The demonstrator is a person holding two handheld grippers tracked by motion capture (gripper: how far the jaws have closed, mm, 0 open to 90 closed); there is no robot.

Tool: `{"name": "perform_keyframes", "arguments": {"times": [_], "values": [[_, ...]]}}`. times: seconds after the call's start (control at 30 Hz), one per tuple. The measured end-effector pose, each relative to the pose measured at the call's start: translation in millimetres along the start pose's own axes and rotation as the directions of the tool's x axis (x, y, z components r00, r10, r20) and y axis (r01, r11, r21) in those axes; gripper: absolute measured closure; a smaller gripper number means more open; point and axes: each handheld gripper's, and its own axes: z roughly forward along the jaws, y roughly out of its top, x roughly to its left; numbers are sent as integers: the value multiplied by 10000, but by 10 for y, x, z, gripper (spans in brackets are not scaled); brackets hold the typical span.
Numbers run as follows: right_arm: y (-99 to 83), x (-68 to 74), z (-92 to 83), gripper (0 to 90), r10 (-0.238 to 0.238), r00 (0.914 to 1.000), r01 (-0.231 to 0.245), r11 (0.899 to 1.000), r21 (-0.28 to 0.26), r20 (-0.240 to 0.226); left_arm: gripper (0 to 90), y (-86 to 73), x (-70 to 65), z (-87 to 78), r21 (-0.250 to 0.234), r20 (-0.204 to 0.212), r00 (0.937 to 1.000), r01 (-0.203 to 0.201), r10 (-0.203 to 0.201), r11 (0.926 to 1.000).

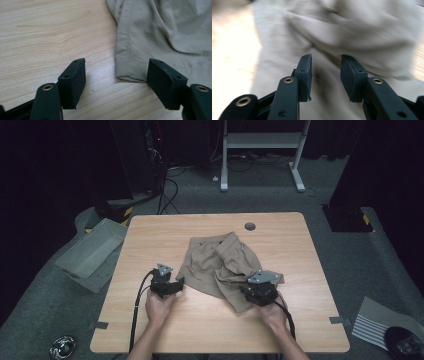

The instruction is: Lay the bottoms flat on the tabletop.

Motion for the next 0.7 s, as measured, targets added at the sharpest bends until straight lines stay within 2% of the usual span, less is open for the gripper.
{"name": "perform_keyframes", "arguments": {"times": [0.13, 0.27, 0.3, 0.33, 0.37, 0.47, 0.53, 0.63, 0.7], "values": [[52, 169, 164, 614, -435, 9984, 448, 9983, 368, -368, 365, -3, -8, -5, -46, 130, 9999, -67, 68, 10000], [46, 179, 352, 780, -279, 9971, 345, 9949, 951, -706, 391, -3, -8, -6, -68, 188, 9997, -122, 123, 9999], [38, 168, 365, 846, -258, 9967, 324, 9958, 853, -770, 391, -3, -9, -6, -69, 187, 9998, -118, 119, 9999], [42, 152, 368, 893, -277, 9970, 340, 9956, 873, -729, 391, -2, -9, -5, -74, 184, 9998, -107, 108, 9999], [42, 139, 364, 899, -206, 9971, 273, 9953, 925, -728, 391, -2, -8, -5, -72, 177, 9998, -101, 102, 9999], [30, 104, 319, 900, -475, 9978, 519, 9939, 976, -472, 376, 0, -4, -2, -52, 114, 9999, -61, 62, 10000], [16, 59, 265, 900, -473, 9984, 500, 9942, 950, -302, 365, 1, -2, 1, -65, 62, 10000, -40, 41, 10000], [-13, -42, 197, 900, -251, 9997, 253, 9950, 970, -31, 354, 2, -1, 1, -32, 41, 10000, -24, 24, 10000], [-31, -105, 161, 900, 26, 10000, -22, 9960, 890, -44, 348, 3, 1, 1, 0, 56, 10000, -3, 3, 10000]]}}
